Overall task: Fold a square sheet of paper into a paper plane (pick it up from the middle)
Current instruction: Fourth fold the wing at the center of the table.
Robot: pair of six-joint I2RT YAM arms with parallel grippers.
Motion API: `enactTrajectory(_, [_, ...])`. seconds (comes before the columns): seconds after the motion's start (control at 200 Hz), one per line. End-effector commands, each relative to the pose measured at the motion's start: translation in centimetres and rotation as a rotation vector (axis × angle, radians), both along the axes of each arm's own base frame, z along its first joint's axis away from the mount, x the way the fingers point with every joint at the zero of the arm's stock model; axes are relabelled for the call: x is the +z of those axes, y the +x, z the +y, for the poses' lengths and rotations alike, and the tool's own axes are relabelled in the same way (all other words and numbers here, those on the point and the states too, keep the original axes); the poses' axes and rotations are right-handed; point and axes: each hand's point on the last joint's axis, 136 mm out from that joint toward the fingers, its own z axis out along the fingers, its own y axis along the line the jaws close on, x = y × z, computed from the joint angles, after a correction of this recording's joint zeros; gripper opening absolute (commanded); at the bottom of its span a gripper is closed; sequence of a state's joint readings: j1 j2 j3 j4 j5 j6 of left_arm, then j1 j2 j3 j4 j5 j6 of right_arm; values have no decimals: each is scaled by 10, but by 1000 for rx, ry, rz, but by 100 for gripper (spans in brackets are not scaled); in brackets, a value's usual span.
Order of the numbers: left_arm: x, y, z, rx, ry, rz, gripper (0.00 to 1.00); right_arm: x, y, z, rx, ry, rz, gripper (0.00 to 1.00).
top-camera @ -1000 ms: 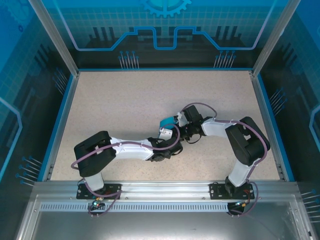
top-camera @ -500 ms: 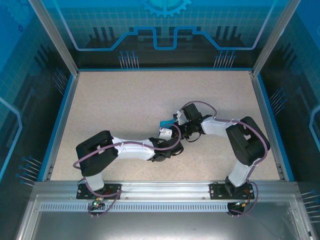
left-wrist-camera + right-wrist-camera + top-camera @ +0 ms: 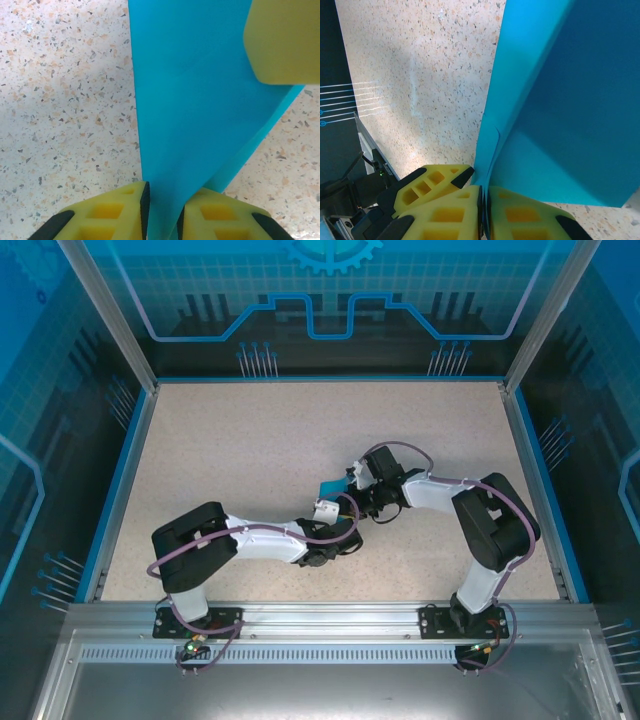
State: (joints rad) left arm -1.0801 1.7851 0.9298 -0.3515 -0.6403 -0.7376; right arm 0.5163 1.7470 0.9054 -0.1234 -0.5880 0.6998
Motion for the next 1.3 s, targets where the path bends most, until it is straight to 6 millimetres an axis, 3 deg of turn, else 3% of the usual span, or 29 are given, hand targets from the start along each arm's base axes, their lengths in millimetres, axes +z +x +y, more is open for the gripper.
enactTrajectory(0.0, [5,-3,3,24,-23,-13,24,4,0,4,11,11,19,12])
enactTrajectory(0.305, [28,1,-10,1,-103,-42,28,3,0,4,17,6,20,12])
enactTrajectory(0.945, [12,0,-1,42,-54,-16,13,7,1,4,16,7,13,13])
enactTrajectory(1.165, [9,4,3,62,-128,13,7,15,1,2,17,12,-4,18])
enactTrajectory(1.295, [13,3,-6,8,-233,38,6,24,4,-7,-6,4,-34,24])
